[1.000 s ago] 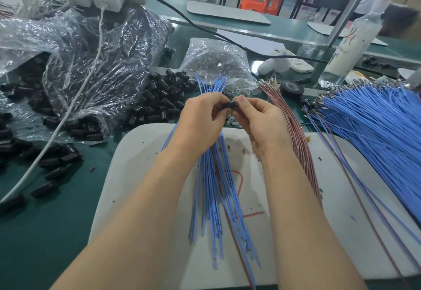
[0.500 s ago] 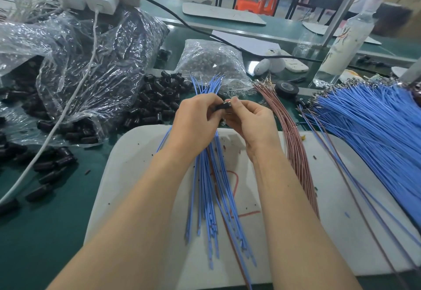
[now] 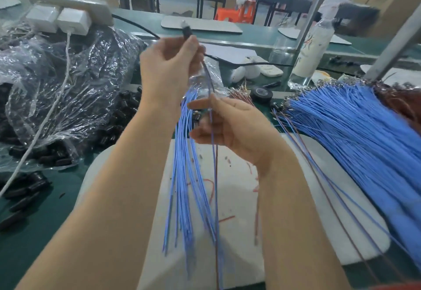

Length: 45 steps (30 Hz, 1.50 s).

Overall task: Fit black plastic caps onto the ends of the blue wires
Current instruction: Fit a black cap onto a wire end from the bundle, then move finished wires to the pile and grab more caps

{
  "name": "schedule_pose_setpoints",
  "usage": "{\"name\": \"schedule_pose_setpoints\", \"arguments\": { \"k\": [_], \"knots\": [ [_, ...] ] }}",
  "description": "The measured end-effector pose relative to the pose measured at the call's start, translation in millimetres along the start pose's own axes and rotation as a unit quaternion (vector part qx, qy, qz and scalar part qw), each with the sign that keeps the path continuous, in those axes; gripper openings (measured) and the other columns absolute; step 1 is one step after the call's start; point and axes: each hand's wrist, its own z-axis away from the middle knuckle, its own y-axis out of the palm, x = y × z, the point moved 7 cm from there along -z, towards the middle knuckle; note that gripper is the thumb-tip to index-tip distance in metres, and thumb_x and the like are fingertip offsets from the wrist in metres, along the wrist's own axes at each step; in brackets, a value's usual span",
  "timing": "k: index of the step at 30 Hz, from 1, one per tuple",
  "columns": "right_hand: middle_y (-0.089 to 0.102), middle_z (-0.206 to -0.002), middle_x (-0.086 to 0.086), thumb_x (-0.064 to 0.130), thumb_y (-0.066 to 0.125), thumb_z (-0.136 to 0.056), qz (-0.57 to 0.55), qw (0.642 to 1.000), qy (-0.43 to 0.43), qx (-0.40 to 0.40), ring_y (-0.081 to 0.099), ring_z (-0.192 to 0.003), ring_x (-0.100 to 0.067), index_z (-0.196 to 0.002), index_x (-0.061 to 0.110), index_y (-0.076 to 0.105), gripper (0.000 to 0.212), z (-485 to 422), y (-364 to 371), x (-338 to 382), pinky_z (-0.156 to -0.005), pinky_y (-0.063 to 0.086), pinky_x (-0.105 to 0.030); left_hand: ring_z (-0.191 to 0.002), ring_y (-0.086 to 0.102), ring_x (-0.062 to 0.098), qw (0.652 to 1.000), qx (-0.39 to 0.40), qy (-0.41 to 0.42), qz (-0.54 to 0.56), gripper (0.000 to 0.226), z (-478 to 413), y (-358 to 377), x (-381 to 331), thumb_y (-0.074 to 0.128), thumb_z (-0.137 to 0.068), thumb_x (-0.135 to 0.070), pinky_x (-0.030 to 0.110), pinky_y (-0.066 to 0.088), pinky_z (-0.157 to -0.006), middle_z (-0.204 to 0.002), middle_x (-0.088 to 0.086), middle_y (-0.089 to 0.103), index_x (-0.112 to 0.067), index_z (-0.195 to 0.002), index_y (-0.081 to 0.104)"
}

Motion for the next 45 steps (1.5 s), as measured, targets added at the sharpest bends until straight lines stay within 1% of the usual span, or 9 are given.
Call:
{"name": "schedule_pose_setpoints", "arguments": {
  "k": [5,8,11,14,17,24,30,35,45],
  "knots": [
    [0.044,-0.046,0.007,0.024,0.044,-0.101,0.114,0.977,-0.054,-0.172,0.034,-0.035,-0.005,-0.091,0.015,0.058,0.019,64,-84,41,-0.035,0.027,-0.014,-0.067,0.063,0.008,0.995,0.002,-0.058,0.087,0.007,-4,75,9,0.063,-0.09,-0.014,0.019,0.054,-0.069,-0.073,0.0,0.069,-0.011,-0.084,0.06],
    [0.059,-0.051,0.006,0.023,0.048,-0.097,0.335,0.887,-0.027,-0.318,0.042,-0.036,-0.005,-0.079,0.021,0.056,0.02,104,-141,48,-0.048,0.036,-0.023,-0.06,0.062,0.007,0.972,0.016,-0.166,0.163,0.01,8,128,52,0.062,-0.091,-0.012,0.017,0.052,-0.061,-0.072,0.003,0.066,-0.009,-0.082,0.059],
    [0.07,-0.071,-0.002,0.019,0.051,-0.093,0.425,0.799,0.012,-0.424,0.065,-0.07,-0.023,-0.079,0.015,0.062,0.019,119,-182,31,-0.073,0.051,-0.038,-0.059,0.059,0.007,0.95,0.056,-0.264,0.155,0.019,29,171,108,0.055,-0.094,-0.005,0.014,0.05,-0.059,-0.071,0.004,0.06,-0.007,-0.075,0.054],
    [0.069,-0.102,-0.014,0.021,0.053,-0.093,0.477,0.746,0.077,-0.458,0.061,-0.101,-0.033,-0.097,0.011,0.066,0.017,111,-200,-3,-0.084,0.046,-0.036,-0.061,0.053,0.012,0.936,0.104,-0.324,0.088,0.023,58,191,156,0.054,-0.093,-0.001,0.014,0.046,-0.056,-0.065,0.004,0.057,-0.006,-0.071,0.055],
    [0.069,-0.107,-0.01,0.022,0.055,-0.092,0.476,0.738,0.107,-0.465,0.059,-0.106,-0.031,-0.102,0.016,0.067,0.017,104,-208,-24,-0.079,0.042,-0.034,-0.08,0.056,0.021,0.949,0.086,-0.302,0.015,0.01,66,188,177,0.056,-0.089,0.001,0.028,0.049,-0.077,-0.076,0.009,0.06,-0.004,-0.081,0.06],
    [0.064,-0.106,-0.006,0.017,0.052,-0.093,0.442,0.734,-0.024,-0.515,0.058,-0.098,-0.025,-0.107,0.014,0.063,0.018,96,-185,8,-0.073,0.037,-0.028,-0.069,0.056,0.01,0.943,0.061,-0.317,0.081,0.017,62,175,153,0.049,-0.091,0.0,0.021,0.05,-0.071,-0.074,0.002,0.058,-0.011,-0.081,0.057],
    [0.07,-0.09,-0.002,0.021,0.059,-0.091,0.387,0.83,-0.135,-0.378,0.063,-0.084,-0.017,-0.098,0.013,0.067,0.013,35,-96,35,-0.075,0.046,-0.029,-0.061,0.057,0.001,0.985,-0.006,-0.169,0.045,0.017,29,105,88,0.048,-0.09,-0.001,0.012,0.045,-0.054,-0.078,0.0,0.06,-0.007,-0.1,0.061],
    [0.072,-0.096,-0.01,0.015,0.058,-0.089,0.425,0.867,-0.104,-0.24,0.064,-0.093,-0.026,-0.095,0.011,0.071,0.015,-32,-16,12,-0.083,0.049,-0.035,-0.085,0.055,0.017,0.99,-0.085,-0.101,-0.047,0.021,7,-5,57,0.048,-0.087,-0.003,0.027,0.047,-0.078,-0.091,0.003,0.06,-0.013,-0.097,0.063],
    [0.061,-0.117,-0.01,0.018,0.048,-0.096,0.61,0.768,-0.028,-0.194,0.051,-0.112,-0.032,-0.116,0.013,0.056,0.023,-107,60,-51,-0.091,0.042,-0.04,-0.068,0.054,0.005,0.967,-0.227,-0.111,0.038,0.024,-4,-128,44,0.044,-0.09,-0.001,0.018,0.044,-0.064,-0.073,-0.004,0.057,-0.019,-0.08,0.057]
  ]
}}
